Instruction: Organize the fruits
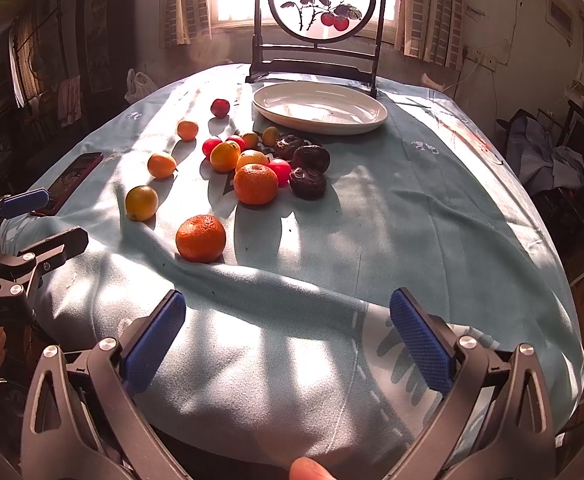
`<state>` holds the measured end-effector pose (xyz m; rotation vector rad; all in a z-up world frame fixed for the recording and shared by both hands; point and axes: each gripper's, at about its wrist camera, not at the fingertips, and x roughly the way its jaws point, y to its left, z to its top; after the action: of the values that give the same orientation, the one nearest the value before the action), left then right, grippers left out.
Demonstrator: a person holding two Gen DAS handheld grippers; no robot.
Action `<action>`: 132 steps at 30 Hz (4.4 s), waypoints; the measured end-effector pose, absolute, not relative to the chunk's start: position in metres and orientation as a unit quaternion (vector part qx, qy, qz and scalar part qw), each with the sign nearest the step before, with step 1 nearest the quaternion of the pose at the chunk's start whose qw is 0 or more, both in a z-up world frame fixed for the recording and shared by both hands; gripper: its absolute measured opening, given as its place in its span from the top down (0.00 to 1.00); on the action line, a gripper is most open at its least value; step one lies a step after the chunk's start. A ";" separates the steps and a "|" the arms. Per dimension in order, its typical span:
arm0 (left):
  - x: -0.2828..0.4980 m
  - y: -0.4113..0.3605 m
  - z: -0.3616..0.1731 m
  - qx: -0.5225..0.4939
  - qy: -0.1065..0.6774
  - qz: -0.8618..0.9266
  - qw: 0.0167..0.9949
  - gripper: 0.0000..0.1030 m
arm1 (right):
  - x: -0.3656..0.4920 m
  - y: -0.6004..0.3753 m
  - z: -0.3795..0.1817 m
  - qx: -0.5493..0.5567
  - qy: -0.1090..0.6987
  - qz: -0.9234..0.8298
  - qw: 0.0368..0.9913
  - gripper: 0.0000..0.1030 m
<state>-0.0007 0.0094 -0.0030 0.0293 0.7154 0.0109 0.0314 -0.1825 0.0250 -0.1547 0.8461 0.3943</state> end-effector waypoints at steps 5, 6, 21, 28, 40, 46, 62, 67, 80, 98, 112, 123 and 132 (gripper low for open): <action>-0.001 0.009 -0.004 0.014 0.350 0.005 0.937 0.02 | 0.032 -0.183 0.023 -0.074 0.409 0.192 0.889 0.01; -0.001 0.009 -0.004 0.015 0.350 0.005 0.937 0.02 | 0.032 -0.183 0.023 -0.074 0.409 0.191 0.889 0.01; 0.000 0.009 -0.004 0.015 0.351 0.006 0.936 0.02 | 0.032 -0.182 0.023 -0.074 0.409 0.190 0.889 0.01; 0.000 0.010 -0.005 0.015 0.351 0.006 0.936 0.02 | 0.032 -0.183 0.023 -0.074 0.409 0.191 0.889 0.01; 0.001 0.010 -0.004 0.014 0.352 0.005 0.936 0.02 | 0.032 -0.182 0.022 -0.074 0.410 0.191 0.889 0.01; 0.000 0.012 -0.008 0.015 0.354 0.006 0.935 0.02 | 0.031 -0.181 0.020 -0.074 0.412 0.191 0.888 0.01; 0.012 0.037 -0.029 0.004 0.379 0.023 0.925 0.02 | 0.049 -0.161 0.009 -0.060 0.415 0.235 0.877 0.08; 0.018 0.064 -0.037 -0.031 0.388 0.035 0.920 0.02 | 0.071 -0.135 -0.005 -0.058 0.427 0.261 0.864 0.22; 0.045 0.069 -0.037 -0.045 0.373 -0.011 0.927 0.03 | 0.089 -0.112 -0.026 -0.032 0.440 0.319 0.839 0.58; 0.097 0.038 -0.061 -0.014 0.438 -0.076 0.896 0.55 | 0.089 -0.154 -0.028 0.037 0.436 0.327 0.838 0.58; 0.199 0.028 0.008 -0.055 0.368 -0.096 0.923 0.62 | 0.207 -0.182 0.033 0.105 0.380 0.293 0.871 0.58; 0.357 0.003 -0.017 -0.025 0.432 -0.050 0.900 0.62 | 0.363 -0.163 -0.016 0.092 0.439 0.226 0.865 0.58; 0.337 0.006 -0.009 0.000 0.405 -0.027 0.914 0.16 | 0.348 -0.169 -0.001 0.081 0.430 0.237 0.867 0.44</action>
<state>0.3365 0.0056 -0.0090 0.0001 0.8346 -0.0557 0.3483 -0.1689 -0.0009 0.1692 0.9012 0.4972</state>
